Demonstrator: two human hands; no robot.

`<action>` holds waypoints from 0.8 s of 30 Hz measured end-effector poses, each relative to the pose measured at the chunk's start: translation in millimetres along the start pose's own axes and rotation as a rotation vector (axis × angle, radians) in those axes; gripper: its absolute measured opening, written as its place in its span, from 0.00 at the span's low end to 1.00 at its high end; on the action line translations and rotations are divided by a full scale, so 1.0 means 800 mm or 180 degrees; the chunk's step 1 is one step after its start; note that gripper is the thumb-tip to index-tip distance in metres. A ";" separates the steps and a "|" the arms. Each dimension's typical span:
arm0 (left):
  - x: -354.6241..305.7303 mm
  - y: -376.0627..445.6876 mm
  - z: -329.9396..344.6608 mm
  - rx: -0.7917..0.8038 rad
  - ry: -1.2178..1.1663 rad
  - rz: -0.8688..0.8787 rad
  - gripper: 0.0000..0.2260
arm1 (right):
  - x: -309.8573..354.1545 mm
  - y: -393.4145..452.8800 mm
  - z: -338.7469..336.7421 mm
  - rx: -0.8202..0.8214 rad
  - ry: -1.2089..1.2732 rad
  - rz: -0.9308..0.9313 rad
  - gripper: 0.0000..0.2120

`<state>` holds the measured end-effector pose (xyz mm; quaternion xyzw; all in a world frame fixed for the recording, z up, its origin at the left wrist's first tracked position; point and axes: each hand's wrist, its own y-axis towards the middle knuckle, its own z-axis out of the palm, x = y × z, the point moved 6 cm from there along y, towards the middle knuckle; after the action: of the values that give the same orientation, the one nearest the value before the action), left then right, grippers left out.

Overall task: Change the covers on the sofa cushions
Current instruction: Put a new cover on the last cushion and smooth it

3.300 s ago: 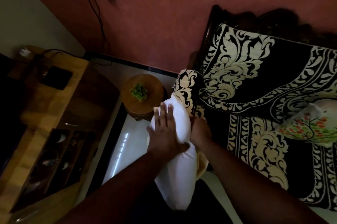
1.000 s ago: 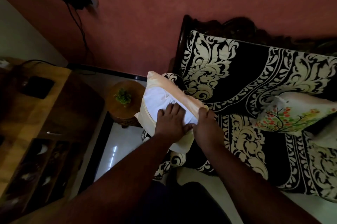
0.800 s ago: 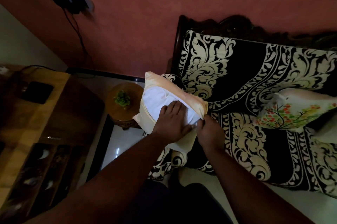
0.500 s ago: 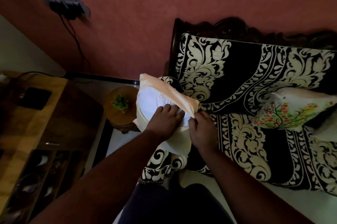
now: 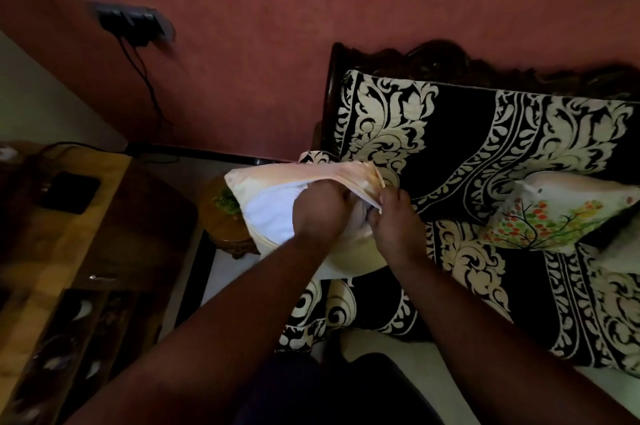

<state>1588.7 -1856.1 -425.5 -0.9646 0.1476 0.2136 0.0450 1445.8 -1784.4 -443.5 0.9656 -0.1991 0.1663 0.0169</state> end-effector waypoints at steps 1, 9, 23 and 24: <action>0.007 0.007 -0.003 -0.0037 -0.0046 -0.0102 0.21 | 0.005 -0.001 -0.003 -0.0034 0.0107 0.0014 0.13; 0.044 0.021 -0.006 0.0045 -0.0758 0.0226 0.21 | 0.014 -0.001 0.018 0.0630 0.1591 0.0450 0.04; 0.070 -0.095 0.134 0.1115 0.0573 0.1626 0.39 | -0.049 0.006 0.077 0.0962 -0.0490 -0.0143 0.16; 0.066 -0.090 0.138 0.1132 0.0602 0.1525 0.40 | -0.058 0.006 0.082 0.1135 -0.0439 -0.0179 0.15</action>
<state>1612.2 -1784.6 -545.7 -0.8950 0.4093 0.0984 0.1474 1424.0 -1777.8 -520.9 0.9676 -0.1401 0.1318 -0.1635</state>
